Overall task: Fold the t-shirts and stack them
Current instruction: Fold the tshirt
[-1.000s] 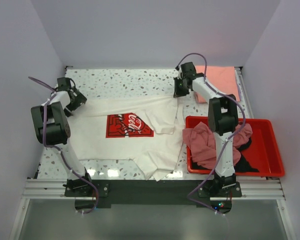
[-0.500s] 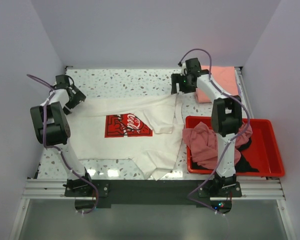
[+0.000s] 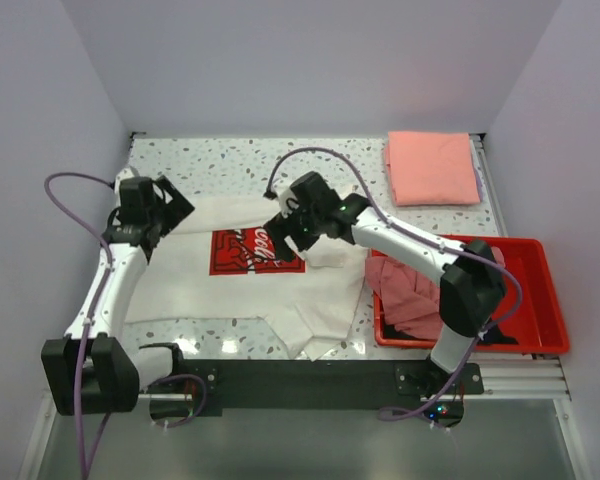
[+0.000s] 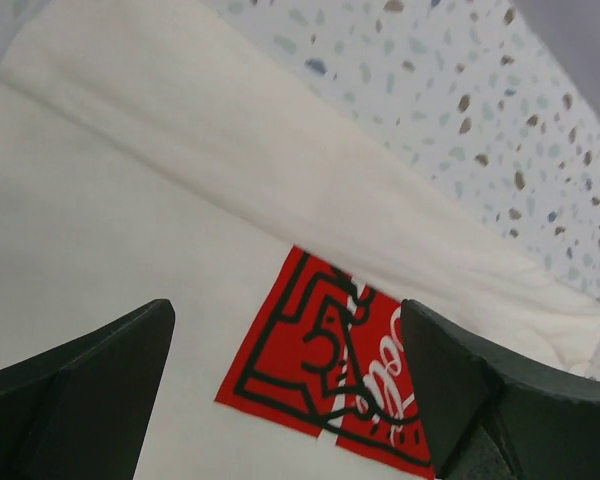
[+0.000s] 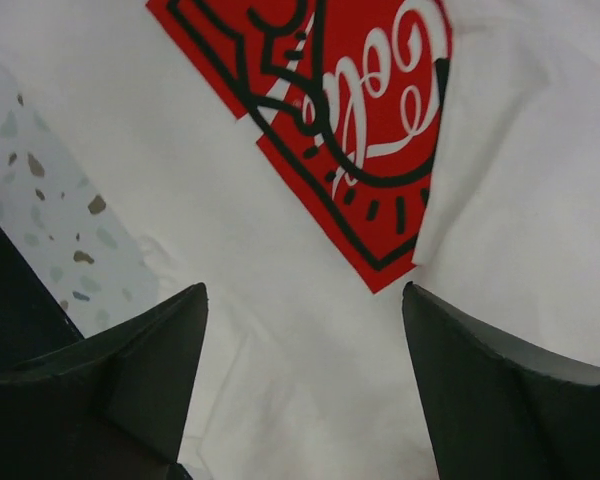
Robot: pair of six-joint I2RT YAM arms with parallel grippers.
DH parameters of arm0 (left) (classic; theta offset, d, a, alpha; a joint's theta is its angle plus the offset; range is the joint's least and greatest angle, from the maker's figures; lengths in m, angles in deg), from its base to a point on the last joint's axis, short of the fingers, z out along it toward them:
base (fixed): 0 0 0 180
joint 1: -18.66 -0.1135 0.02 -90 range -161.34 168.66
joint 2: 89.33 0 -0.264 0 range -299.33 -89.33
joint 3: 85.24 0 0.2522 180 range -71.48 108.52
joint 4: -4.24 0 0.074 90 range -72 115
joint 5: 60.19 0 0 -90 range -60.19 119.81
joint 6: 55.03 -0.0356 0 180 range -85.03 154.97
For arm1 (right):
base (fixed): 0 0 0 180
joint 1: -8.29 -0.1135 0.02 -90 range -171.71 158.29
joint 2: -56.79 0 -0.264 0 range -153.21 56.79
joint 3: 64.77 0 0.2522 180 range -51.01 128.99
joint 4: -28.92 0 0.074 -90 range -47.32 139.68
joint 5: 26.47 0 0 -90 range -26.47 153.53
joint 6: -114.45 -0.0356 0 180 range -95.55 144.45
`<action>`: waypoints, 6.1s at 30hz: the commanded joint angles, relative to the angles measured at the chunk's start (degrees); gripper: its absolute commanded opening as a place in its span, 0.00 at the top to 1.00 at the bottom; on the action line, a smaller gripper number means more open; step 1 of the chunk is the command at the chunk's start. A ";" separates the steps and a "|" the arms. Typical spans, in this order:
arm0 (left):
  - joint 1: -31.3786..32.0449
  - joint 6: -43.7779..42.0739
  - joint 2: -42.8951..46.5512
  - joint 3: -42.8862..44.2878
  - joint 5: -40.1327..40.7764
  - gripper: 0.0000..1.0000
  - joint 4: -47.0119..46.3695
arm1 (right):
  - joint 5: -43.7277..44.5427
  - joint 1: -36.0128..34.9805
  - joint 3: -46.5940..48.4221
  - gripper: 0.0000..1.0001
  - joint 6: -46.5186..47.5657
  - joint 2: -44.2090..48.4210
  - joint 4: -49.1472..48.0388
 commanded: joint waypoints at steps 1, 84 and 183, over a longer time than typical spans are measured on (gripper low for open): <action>1.48 3.56 3.70 -11.23 -0.79 0.00 0.65 | 3.12 -2.33 -0.57 0.23 2.50 -3.89 1.68; 2.01 5.67 -0.86 -20.22 7.91 0.00 -1.11 | 2.36 -2.07 16.67 1.00 0.22 -19.19 19.53; 1.31 3.30 -11.59 -4.53 5.19 0.00 -0.40 | 6.92 4.80 0.58 0.01 -7.07 0.73 -0.05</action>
